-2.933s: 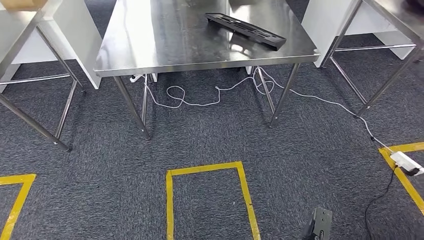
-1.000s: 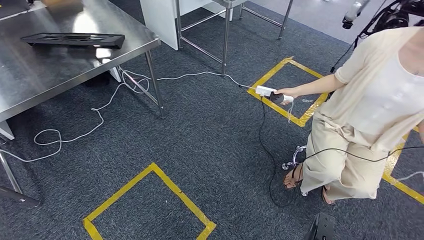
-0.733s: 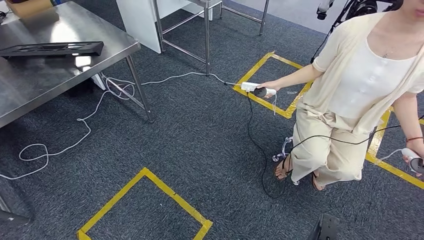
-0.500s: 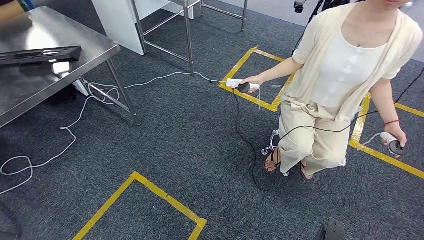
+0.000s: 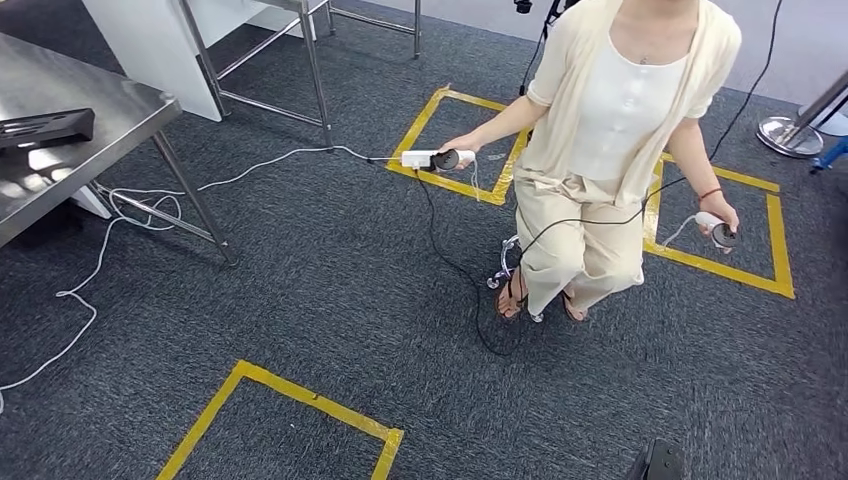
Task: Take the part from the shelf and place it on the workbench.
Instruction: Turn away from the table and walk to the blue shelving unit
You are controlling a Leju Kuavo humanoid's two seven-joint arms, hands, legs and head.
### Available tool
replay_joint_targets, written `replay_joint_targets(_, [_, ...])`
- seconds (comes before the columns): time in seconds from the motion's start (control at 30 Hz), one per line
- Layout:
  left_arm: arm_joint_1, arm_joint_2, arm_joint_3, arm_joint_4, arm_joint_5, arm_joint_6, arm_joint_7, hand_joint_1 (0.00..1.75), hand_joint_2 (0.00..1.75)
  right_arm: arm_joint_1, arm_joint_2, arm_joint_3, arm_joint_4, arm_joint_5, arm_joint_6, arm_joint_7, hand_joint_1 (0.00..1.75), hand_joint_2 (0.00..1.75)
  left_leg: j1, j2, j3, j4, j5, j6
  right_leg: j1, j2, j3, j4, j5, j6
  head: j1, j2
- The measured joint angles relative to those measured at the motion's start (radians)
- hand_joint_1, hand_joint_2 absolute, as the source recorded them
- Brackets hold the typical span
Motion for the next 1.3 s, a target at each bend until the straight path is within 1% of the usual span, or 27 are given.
replay_joint_targets(0.03, [0.000,0.000,0.000,0.001,0.000,0.000,0.000,0.00,0.00,0.001,0.000,0.000,0.000,0.000,0.000,0.000,0.00,0.00,-0.003,0.013,-0.003,0.000,0.001,0.001,0.002,-0.002,0.011,-0.004,0.002,0.004,0.000,0.000])
replay_joint_targets(0.07, [-0.001,0.000,0.000,0.001,0.000,0.000,0.000,0.00,0.00,0.001,-0.001,-0.001,0.000,0.000,0.001,-0.001,0.00,0.00,-0.005,0.026,-0.003,0.000,0.002,0.001,0.004,-0.008,0.045,-0.049,0.016,0.009,0.000,0.000])
replay_joint_targets(0.1, [-0.002,-0.001,0.000,0.002,0.000,0.000,0.000,0.00,0.00,0.000,-0.001,-0.001,0.000,0.000,0.003,-0.002,0.00,0.00,-0.006,0.038,-0.003,0.000,0.002,0.000,0.006,-0.025,0.094,-0.121,0.035,0.011,0.000,0.000])
replay_joint_targets(0.17, [-0.005,-0.001,-0.001,0.002,-0.001,0.000,0.000,0.00,0.00,-0.003,-0.003,-0.003,0.000,-0.001,0.008,-0.005,0.00,0.00,-0.012,0.061,0.001,0.001,0.002,-0.006,0.020,-0.069,0.169,-0.242,0.061,0.001,0.000,0.000])
replay_joint_targets(0.2, [-0.007,-0.001,-0.001,0.003,-0.001,0.000,0.001,0.00,0.00,-0.004,-0.003,-0.004,0.000,-0.001,0.010,-0.006,0.00,0.00,-0.014,0.070,0.003,0.001,0.001,-0.011,0.026,-0.081,0.182,-0.270,0.066,-0.008,-0.001,0.000])
replay_joint_targets(0.27, [-0.012,-0.002,-0.001,0.003,-0.002,0.000,0.001,0.00,0.00,-0.003,-0.006,-0.007,0.000,-0.001,0.013,-0.008,0.00,0.00,-0.014,0.089,0.007,0.000,0.000,-0.022,0.032,-0.068,0.177,-0.279,0.072,-0.022,-0.002,0.000])
replay_joint_targets(0.3, [-0.015,-0.003,-0.002,0.003,-0.002,0.000,0.001,0.00,0.00,-0.001,-0.007,-0.008,0.000,-0.002,0.014,-0.008,0.00,0.00,-0.011,0.084,0.008,0.002,-0.002,-0.029,0.025,-0.057,0.178,-0.282,0.076,-0.028,-0.002,0.000])
replay_joint_targets(0.37, [-0.019,-0.003,-0.002,0.003,-0.004,0.000,0.001,0.00,0.00,0.000,-0.008,-0.011,0.000,-0.003,0.015,-0.010,0.00,0.00,-0.006,0.032,-0.008,0.045,-0.038,-0.042,0.012,-0.036,0.181,-0.288,0.086,-0.044,-0.004,0.000])
replay_joint_targets(0.43, [-0.017,-0.003,-0.002,0.004,-0.004,0.002,0.001,0.00,0.00,-0.004,-0.006,-0.012,0.000,-0.003,0.017,-0.013,0.00,0.00,-0.002,-0.026,-0.056,0.157,-0.107,-0.050,0.010,-0.013,0.177,-0.289,0.093,-0.056,-0.006,0.000])
replay_joint_targets(0.47, [-0.016,-0.003,-0.002,0.004,-0.005,0.004,0.001,0.00,0.00,-0.005,-0.005,-0.012,0.000,-0.003,0.017,-0.014,0.00,0.00,-0.001,-0.036,-0.082,0.216,-0.134,-0.052,0.011,-0.001,0.175,-0.288,0.096,-0.059,-0.007,0.000])
replay_joint_targets(0.5, [-0.014,-0.003,-0.002,0.005,-0.005,0.005,0.001,0.00,0.00,-0.005,-0.005,-0.012,0.000,-0.003,0.017,-0.014,0.00,0.00,0.001,-0.040,-0.098,0.255,-0.145,-0.055,0.011,0.012,0.173,-0.288,0.097,-0.059,-0.006,0.000])
replay_joint_targets(0.53, [-0.014,-0.002,-0.002,0.005,-0.005,0.006,0.001,0.00,0.00,-0.004,-0.004,-0.012,0.000,-0.003,0.017,-0.014,0.00,0.00,0.004,-0.041,-0.099,0.260,-0.136,-0.057,0.011,0.025,0.173,-0.287,0.097,-0.057,-0.007,0.000])
replay_joint_targets(0.57, [-0.014,-0.002,-0.002,0.006,-0.004,0.006,0.001,0.00,0.00,-0.003,-0.004,-0.013,0.000,-0.003,0.017,-0.014,0.00,0.00,0.009,-0.043,-0.083,0.228,-0.108,-0.060,0.010,0.039,0.173,-0.285,0.098,-0.056,-0.007,0.000])
replay_joint_targets(0.6, [-0.014,-0.002,-0.002,0.007,-0.004,0.007,0.001,0.00,0.00,-0.004,-0.003,-0.013,0.001,-0.003,0.017,-0.014,0.00,0.00,0.016,-0.053,-0.054,0.169,-0.071,-0.062,0.009,0.053,0.172,-0.281,0.097,-0.055,-0.008,0.000])
replay_joint_targets(0.67, [-0.014,-0.001,-0.002,0.009,-0.003,0.007,0.001,0.00,0.00,-0.008,-0.002,-0.013,0.001,-0.003,0.017,-0.015,0.00,0.00,0.025,-0.095,-0.002,0.058,-0.026,-0.065,0.011,0.078,0.164,-0.269,0.097,-0.047,-0.008,0.000])
replay_joint_targets(0.73, [-0.015,-0.001,-0.002,0.011,-0.002,0.008,0.000,0.00,0.00,-0.012,0.000,-0.013,0.000,-0.003,0.017,-0.016,0.00,0.00,0.022,-0.114,0.010,0.022,-0.022,-0.060,0.014,0.100,0.148,-0.265,0.102,-0.030,-0.008,0.000])
replay_joint_targets(0.8, [-0.018,-0.001,-0.002,0.011,-0.001,0.008,-0.001,0.00,0.00,-0.011,0.000,-0.014,0.000,-0.003,0.017,-0.016,0.00,0.00,0.015,-0.091,0.009,0.013,-0.014,-0.043,0.014,0.112,0.135,-0.266,0.110,-0.013,-0.008,0.000])
replay_joint_targets(0.87, [-0.020,0.000,-0.002,0.011,0.000,0.008,-0.002,0.00,0.00,-0.011,-0.001,-0.015,0.000,-0.004,0.017,-0.016,0.00,0.00,0.012,-0.066,0.011,0.001,-0.003,-0.023,0.015,0.071,0.112,-0.233,0.094,-0.008,-0.006,0.000])
replay_joint_targets(0.93, [-0.020,0.001,-0.002,0.011,0.000,0.008,-0.002,0.00,0.00,-0.016,-0.001,-0.015,0.000,-0.004,0.018,-0.016,0.00,0.00,0.010,-0.038,0.011,-0.005,0.001,-0.011,0.016,0.017,0.056,-0.122,0.043,-0.012,-0.003,0.000])
replay_joint_targets(1.0, [-0.019,0.002,-0.001,0.011,0.000,0.008,-0.002,0.00,0.00,-0.016,0.000,-0.015,0.000,-0.005,0.018,-0.016,0.00,0.00,0.006,-0.009,0.008,-0.005,0.001,-0.009,0.014,0.003,-0.002,0.000,0.000,-0.009,-0.003,0.000])
replay_joint_targets(1.03, [-0.019,0.002,-0.001,0.011,0.000,0.008,-0.002,0.00,0.00,-0.015,0.000,-0.015,0.001,-0.006,0.018,-0.016,0.00,0.00,0.006,0.004,0.008,-0.004,0.001,-0.009,0.012,0.002,-0.009,0.020,-0.002,-0.003,-0.003,0.000])
replay_joint_targets(1.07, [-0.019,0.002,-0.001,0.011,0.000,0.008,-0.002,0.00,0.00,-0.013,0.000,-0.015,0.001,-0.006,0.018,-0.016,0.00,0.00,0.006,0.017,0.008,-0.004,0.001,-0.010,0.010,-0.002,0.006,-0.003,0.010,0.005,-0.002,0.000])
replay_joint_targets(1.1, [-0.020,0.002,-0.001,0.011,0.000,0.008,-0.002,0.00,0.00,-0.013,-0.001,-0.016,0.000,-0.006,0.018,-0.016,0.00,0.00,0.006,0.029,0.010,-0.004,0.000,-0.012,0.007,-0.014,0.041,-0.063,0.033,0.014,-0.001,0.000])
replay_joint_targets(1.13, [-0.020,0.002,-0.002,0.011,0.000,0.008,-0.002,0.00,0.00,-0.014,-0.001,-0.016,0.000,-0.006,0.018,-0.016,0.00,0.00,0.005,0.041,0.012,-0.004,-0.002,-0.015,0.006,-0.040,0.082,-0.138,0.055,0.019,0.000,0.000])
replay_joint_targets(1.17, [-0.020,0.003,-0.002,0.011,0.000,0.008,-0.002,0.00,0.00,-0.017,-0.001,-0.016,0.000,-0.006,0.018,-0.016,0.00,0.00,0.002,0.053,0.014,-0.003,-0.006,-0.021,0.008,-0.063,0.118,-0.201,0.074,0.019,0.002,0.000])
replay_joint_targets(1.23, [-0.021,0.004,-0.002,0.011,0.001,0.009,-0.002,0.00,0.00,-0.022,-0.001,-0.016,0.000,-0.006,0.018,-0.015,0.00,0.00,-0.005,0.073,0.019,-0.003,-0.012,-0.035,0.014,-0.086,0.149,-0.260,0.090,0.002,0.001,0.000])
replay_joint_targets(1.3, [-0.025,0.004,-0.003,0.011,0.001,0.009,-0.003,0.00,0.00,-0.021,-0.001,-0.017,0.000,-0.007,0.018,-0.015,0.00,0.00,-0.003,0.091,0.023,-0.004,-0.015,-0.046,0.015,-0.062,0.146,-0.262,0.096,-0.019,-0.003,0.000])
